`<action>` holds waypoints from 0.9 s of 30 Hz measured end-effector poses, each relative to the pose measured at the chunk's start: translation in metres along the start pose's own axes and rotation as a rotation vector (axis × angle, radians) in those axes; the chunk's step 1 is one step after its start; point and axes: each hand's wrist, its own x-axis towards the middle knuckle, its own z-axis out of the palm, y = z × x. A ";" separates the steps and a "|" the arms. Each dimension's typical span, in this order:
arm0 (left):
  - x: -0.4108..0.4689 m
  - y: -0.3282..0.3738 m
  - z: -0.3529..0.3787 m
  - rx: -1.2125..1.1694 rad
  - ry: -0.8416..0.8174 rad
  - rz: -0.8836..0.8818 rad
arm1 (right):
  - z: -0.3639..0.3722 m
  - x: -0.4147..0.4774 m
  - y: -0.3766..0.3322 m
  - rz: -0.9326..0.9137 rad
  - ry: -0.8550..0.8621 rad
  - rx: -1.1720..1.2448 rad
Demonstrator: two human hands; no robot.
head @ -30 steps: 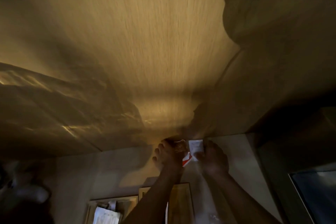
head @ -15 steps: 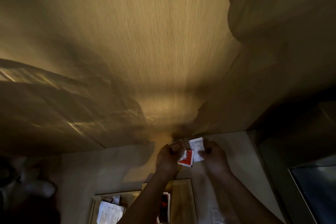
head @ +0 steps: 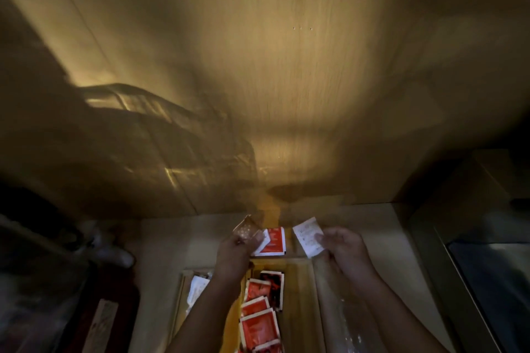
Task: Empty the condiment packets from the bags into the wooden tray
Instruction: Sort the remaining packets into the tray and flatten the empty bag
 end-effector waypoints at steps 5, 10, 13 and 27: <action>-0.038 -0.016 -0.033 -0.032 0.058 -0.032 | 0.014 -0.035 -0.004 0.071 -0.115 0.135; -0.074 -0.032 -0.060 -0.091 0.072 -0.040 | 0.024 -0.065 0.004 0.026 -0.169 0.172; -0.090 -0.044 -0.075 -0.117 0.108 -0.052 | 0.035 -0.081 0.013 0.010 -0.180 0.214; -0.142 -0.088 -0.127 -0.122 0.303 -0.097 | 0.069 -0.127 0.050 0.095 -0.229 -0.059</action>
